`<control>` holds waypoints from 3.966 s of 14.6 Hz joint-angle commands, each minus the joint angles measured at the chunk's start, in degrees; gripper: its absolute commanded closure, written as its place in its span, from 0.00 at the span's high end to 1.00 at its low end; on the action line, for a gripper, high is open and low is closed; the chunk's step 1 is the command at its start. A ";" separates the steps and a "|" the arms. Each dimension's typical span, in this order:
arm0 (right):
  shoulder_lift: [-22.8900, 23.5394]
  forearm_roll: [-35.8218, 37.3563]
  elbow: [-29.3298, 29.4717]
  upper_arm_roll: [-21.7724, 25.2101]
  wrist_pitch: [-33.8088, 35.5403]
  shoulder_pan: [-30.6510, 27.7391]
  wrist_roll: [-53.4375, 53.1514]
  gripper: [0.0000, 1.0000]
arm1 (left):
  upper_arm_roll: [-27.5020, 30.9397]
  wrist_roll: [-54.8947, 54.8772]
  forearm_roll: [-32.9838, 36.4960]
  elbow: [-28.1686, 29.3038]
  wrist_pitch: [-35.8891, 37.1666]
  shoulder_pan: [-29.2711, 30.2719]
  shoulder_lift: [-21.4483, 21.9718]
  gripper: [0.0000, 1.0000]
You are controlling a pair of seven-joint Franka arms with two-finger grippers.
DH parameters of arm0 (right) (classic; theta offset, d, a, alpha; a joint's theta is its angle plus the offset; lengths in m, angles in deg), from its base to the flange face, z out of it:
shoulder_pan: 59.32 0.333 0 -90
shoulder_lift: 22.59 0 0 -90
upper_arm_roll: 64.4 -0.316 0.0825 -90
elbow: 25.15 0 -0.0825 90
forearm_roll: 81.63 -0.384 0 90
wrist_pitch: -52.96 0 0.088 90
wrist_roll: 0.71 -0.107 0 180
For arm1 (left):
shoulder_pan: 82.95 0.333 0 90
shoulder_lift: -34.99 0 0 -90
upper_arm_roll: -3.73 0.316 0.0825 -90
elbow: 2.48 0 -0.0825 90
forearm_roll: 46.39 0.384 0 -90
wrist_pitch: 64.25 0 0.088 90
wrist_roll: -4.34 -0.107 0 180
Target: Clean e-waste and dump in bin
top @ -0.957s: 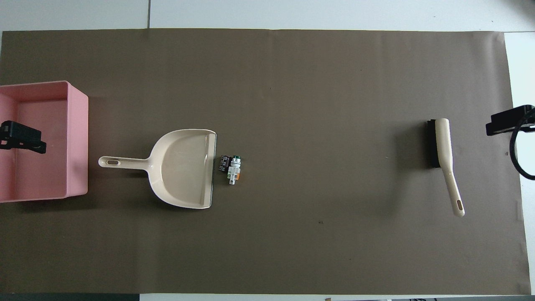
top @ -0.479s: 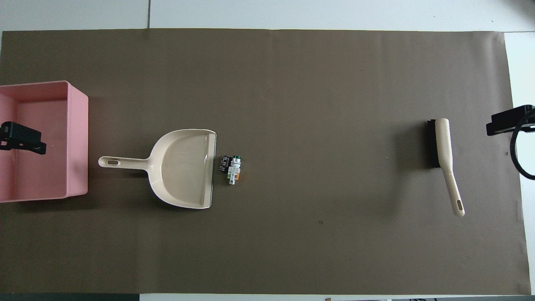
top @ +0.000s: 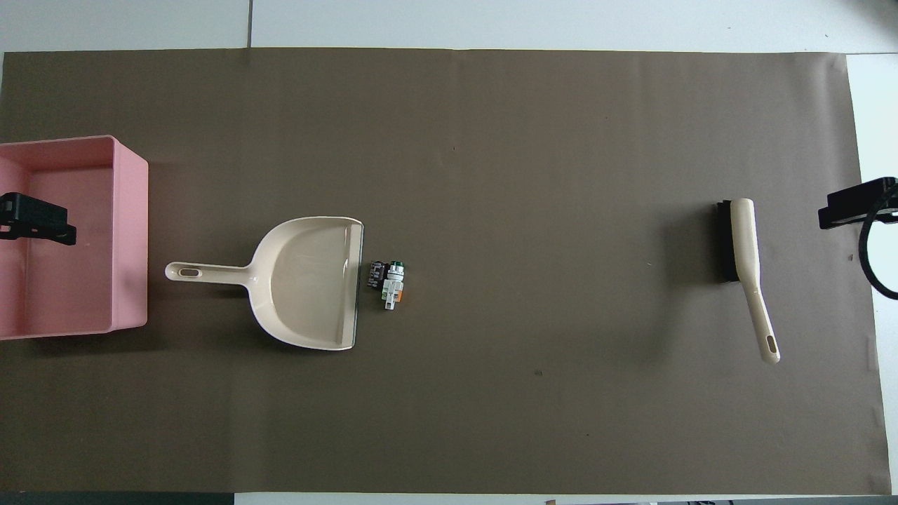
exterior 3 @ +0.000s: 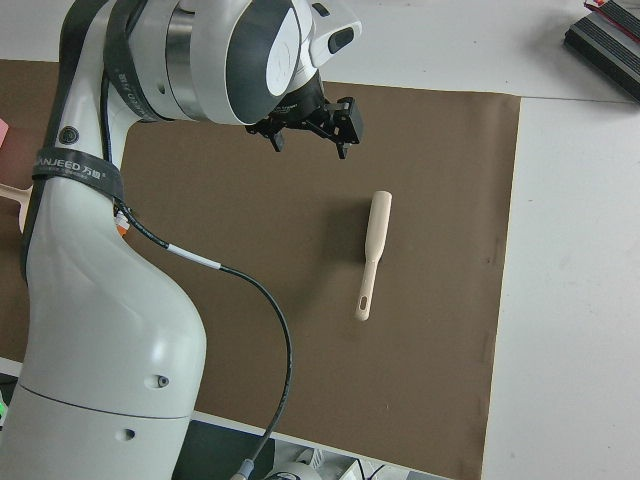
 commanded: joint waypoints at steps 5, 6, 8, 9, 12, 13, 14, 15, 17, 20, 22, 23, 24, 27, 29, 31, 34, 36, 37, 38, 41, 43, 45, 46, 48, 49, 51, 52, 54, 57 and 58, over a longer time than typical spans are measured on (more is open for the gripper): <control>-6.85 -0.16 -16.77 0.32 -13.20 -2.14 0.48 1.00 | -0.41 -25.71 1.06 3.54 -6.32 -0.46 1.61 0.99; -9.31 -0.16 -23.28 0.32 -18.65 -3.01 0.66 1.00 | -0.58 -30.27 0.97 3.98 -7.55 -0.99 1.70 0.99; -11.35 -0.25 -30.44 0.41 -23.79 -3.28 1.01 1.00 | -0.58 -38.54 0.97 5.82 -9.13 -2.48 1.61 0.98; -11.18 -0.25 -31.68 0.49 -24.32 -3.28 1.62 1.00 | -0.58 -43.80 0.97 7.57 -10.71 -3.44 1.70 0.98; -7.85 -0.25 -35.99 0.49 -29.57 -5.12 5.75 1.00 | -0.41 -57.00 1.06 13.81 -14.94 -6.78 1.87 0.98; -6.71 -0.34 -38.27 0.49 -32.73 -5.82 6.02 1.00 | -0.58 -59.13 1.15 15.13 -15.47 -7.14 1.53 0.97; -5.91 -0.34 -40.55 0.49 -35.90 -6.35 6.11 1.00 | -0.58 -60.19 1.76 16.45 -17.65 -8.45 1.00 0.97; -5.12 -0.42 -42.49 0.49 -38.19 -6.53 6.20 1.00 | -0.58 -61.07 4.90 18.99 -21.15 -10.29 0.91 0.96; -4.59 -0.77 -44.96 0.41 -38.66 -8.02 9.77 1.00 | -0.58 -61.17 11.58 24.96 -27.83 -13.37 1.08 0.96; -3.10 -0.86 -46.63 0.41 -39.18 -9.34 11.29 1.00 | -0.58 -60.99 15.63 28.67 -30.06 -14.61 0.65 0.96; -3.18 -0.86 -49.09 0.41 -42.16 -9.61 11.03 1.00 | -0.58 -60.47 21.51 32.27 -32.59 -15.57 0.64 0.95; -3.18 -0.86 -49.36 0.41 -42.43 -9.52 11.03 1.00 | -0.58 -60.38 23.28 34.46 -34.00 -15.58 0.64 0.94; -3.18 -0.86 -49.54 0.41 -42.43 -9.61 11.03 1.00 | -0.58 -60.38 24.43 35.87 -35.67 -15.58 0.64 0.93; -3.36 -0.86 -50.42 0.41 -42.52 -9.61 10.94 0.93 | -0.58 -60.29 25.41 37.29 -37.10 -15.84 -0.67 0.93; -3.27 -0.86 -50.16 0.41 -42.35 -9.61 11.03 0.88 | -0.58 -60.12 25.41 39.74 -37.70 -16.02 -0.32 0.93; -3.18 -1.39 -49.98 0.32 -42.35 -9.17 10.68 0.83 | -0.58 -60.03 25.41 39.75 -39.45 -16.02 -1.55 0.91; -3.09 -2.80 -49.80 0.41 -42.35 -9.00 10.68 0.73 | -0.67 -60.03 25.41 39.75 -39.73 -16.02 -1.64 0.87; -3.09 -2.80 -49.71 0.40 -42.43 -8.91 10.59 0.66 | -0.67 -59.94 25.41 39.67 -39.55 -16.02 -1.64 0.78; -3.09 -2.80 -49.71 0.41 -42.35 -8.91 10.68 0.53 | -0.67 -59.50 25.41 39.67 -39.73 -16.28 -1.64 0.65; -3.09 -2.80 -49.71 0.32 -42.35 -8.91 10.68 0.28 | -0.67 -59.50 25.41 39.58 -39.82 -16.72 -1.64 0.52; -2.92 -2.97 -49.02 0.32 -42.17 -8.82 10.06 0.00 | -0.67 -59.76 25.41 39.32 -39.73 -16.72 -1.73 0.11; -2.74 -2.97 -48.75 0.32 -42.08 -8.82 9.36 0.00 | -0.67 -60.29 25.41 38.53 -39.47 -16.72 -1.90 0.02; -2.30 -2.97 -47.26 0.23 -41.30 -8.73 9.27 0.00 | -0.67 -60.47 25.41 37.30 -38.42 -16.72 -1.82 0.00; -1.69 -2.97 -45.43 -0.03 -39.81 -8.73 8.66 0.00 | -0.67 -60.29 25.32 36.42 -36.41 -16.72 -1.64 0.00; -0.73 -2.80 -40.43 -1.08 -34.55 -6.73 4.90 0.00 | -0.76 -60.20 25.32 33.09 -29.57 -16.81 -1.73 0.00; 0.06 -2.54 -37.44 -1.09 -30.78 -4.27 2.27 0.00 | -0.67 -60.29 25.40 32.46 -28.49 -17.42 -1.73 0.00; 1.56 -1.92 -32.77 -1.18 -24.80 0.12 -4.06 0.00 | -0.58 -59.85 26.10 32.37 -28.74 -18.56 -1.82 0.00; 1.74 -1.83 -31.71 -1.18 -23.38 3.54 -6.96 0.00 | -0.58 -59.59 28.63 32.37 -28.83 -19.26 -1.82 0.00; 1.74 -0.26 -31.87 -1.18 -23.97 10.04 -14.16 0.00 | -0.58 -58.80 30.67 32.37 -28.66 -20.93 -2.08 0.00; 1.48 1.68 -32.22 -1.18 -23.72 18.84 -16.91 0.00 | -0.67 -58.62 33.23 33.42 -28.22 -22.96 -3.05 0.00; 1.56 1.68 -32.22 -1.18 -23.71 22.17 -19.18 0.00 | -0.67 -58.53 33.23 33.25 -27.87 -22.96 -3.13 0.00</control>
